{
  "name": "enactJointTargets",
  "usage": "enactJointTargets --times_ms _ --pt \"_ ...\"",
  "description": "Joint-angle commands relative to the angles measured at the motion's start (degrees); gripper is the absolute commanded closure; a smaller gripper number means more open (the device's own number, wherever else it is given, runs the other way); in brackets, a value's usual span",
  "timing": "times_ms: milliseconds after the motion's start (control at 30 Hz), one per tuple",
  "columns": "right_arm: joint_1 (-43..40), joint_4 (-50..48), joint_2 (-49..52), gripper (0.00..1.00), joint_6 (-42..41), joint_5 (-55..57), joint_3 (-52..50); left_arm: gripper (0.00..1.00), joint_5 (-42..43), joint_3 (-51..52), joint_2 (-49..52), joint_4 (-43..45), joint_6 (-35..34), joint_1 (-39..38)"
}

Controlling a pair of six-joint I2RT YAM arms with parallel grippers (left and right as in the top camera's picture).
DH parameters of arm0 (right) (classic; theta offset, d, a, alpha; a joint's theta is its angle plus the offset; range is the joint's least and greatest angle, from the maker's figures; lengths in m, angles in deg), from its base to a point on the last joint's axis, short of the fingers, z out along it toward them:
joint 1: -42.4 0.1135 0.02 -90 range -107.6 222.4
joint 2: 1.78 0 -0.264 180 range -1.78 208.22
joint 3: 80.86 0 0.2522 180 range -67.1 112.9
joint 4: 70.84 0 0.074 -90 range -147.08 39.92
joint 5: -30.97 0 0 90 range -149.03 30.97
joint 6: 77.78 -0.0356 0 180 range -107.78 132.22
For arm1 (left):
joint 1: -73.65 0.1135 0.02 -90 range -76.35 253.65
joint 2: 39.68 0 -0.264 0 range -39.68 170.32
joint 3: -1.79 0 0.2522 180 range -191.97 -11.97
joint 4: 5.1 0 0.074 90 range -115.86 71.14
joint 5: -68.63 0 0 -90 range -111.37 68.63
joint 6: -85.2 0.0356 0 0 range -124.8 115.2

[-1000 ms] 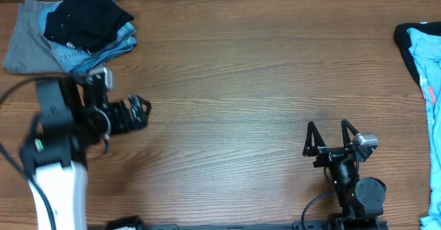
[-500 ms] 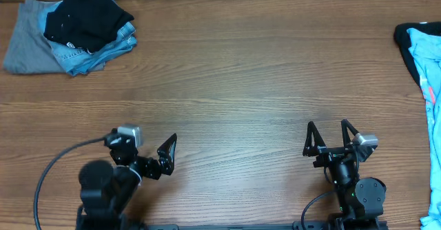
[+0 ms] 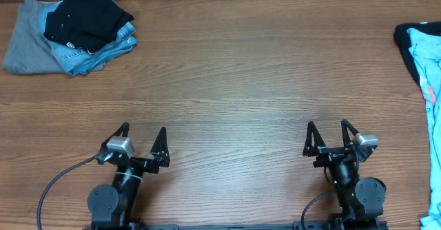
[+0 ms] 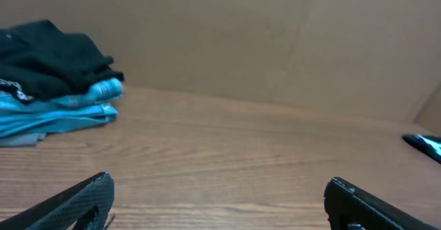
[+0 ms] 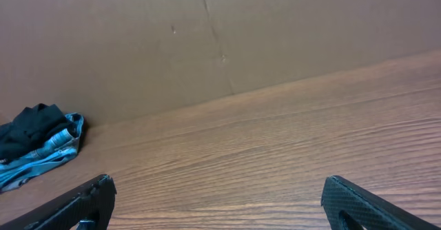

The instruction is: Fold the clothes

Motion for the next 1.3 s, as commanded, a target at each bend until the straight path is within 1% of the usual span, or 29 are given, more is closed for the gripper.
enactJointTargets --times_ms 0,67,200,267,367,400,1267 --pt "0.28 -0.13 -0.50 0.00 0.35 0.52 -0.59 0.00 -3.69 3.72 -2.95 3.67 -0.55 -0.37" --pt "0.28 -0.13 -0.50 0.00 0.35 0.52 -0.59 0.00 -4.35 4.44 -3.06 4.35 -0.55 -0.44" --pt "0.28 -0.15 -0.52 0.00 0.35 0.52 -0.59 0.00 -8.41 4.42 -3.06 4.15 -0.50 -1.18" --pt "0.28 -0.15 -0.52 0.00 0.35 0.52 -0.59 0.00 -9.66 4.42 -3.06 2.86 -0.48 -1.79" --pt "0.28 -0.15 -0.52 0.00 0.35 0.52 -0.59 0.00 -12.55 4.42 -3.06 -1.68 -0.48 -3.67" --pt "0.28 -0.13 -0.52 0.00 0.35 0.52 -0.59 0.00 -12.79 4.42 -3.06 -1.53 0.02 -4.26" --pt "0.28 -0.13 -0.50 0.00 0.35 0.52 -0.59 0.00 -12.63 4.42 -2.99 -1.55 0.57 -4.66"
